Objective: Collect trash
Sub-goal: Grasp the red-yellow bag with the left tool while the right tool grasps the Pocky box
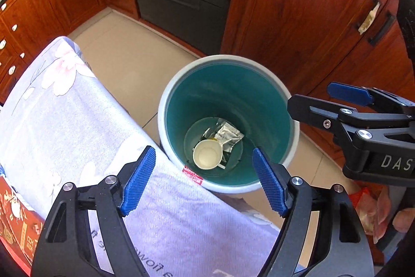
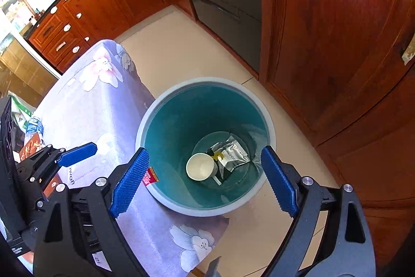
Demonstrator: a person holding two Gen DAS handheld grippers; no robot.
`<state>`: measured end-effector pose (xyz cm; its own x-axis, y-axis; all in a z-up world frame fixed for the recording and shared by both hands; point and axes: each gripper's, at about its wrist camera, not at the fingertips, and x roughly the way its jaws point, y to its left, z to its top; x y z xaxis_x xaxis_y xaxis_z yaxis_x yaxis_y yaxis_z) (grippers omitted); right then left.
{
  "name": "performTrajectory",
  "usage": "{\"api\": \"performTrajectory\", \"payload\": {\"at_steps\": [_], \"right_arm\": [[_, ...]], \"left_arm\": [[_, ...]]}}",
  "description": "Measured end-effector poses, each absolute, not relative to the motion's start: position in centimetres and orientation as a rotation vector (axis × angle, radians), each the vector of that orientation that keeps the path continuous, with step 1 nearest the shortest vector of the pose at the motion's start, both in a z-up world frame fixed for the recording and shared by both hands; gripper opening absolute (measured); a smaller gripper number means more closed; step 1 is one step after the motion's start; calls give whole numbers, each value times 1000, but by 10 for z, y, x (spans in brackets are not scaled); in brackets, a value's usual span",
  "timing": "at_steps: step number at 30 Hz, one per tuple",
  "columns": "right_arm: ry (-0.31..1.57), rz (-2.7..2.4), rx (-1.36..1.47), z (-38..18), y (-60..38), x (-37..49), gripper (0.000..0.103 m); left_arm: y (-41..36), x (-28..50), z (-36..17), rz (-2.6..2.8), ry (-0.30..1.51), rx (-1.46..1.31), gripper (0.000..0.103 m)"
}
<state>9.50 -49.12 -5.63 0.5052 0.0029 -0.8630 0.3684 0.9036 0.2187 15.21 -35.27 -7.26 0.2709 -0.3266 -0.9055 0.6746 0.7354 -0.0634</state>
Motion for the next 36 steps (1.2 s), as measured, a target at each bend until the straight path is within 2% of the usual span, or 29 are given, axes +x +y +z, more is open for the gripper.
{"api": "performTrajectory", "payload": {"at_steps": [15,36], "right_arm": [[984,-95,321,-29,-407,88,84],[1095,218,81,-42,-190,108,84]], "left_arm": [[-254,123,-46,-590,1056,301,88],[-16,104,-41,-283,1032,121,90]]}}
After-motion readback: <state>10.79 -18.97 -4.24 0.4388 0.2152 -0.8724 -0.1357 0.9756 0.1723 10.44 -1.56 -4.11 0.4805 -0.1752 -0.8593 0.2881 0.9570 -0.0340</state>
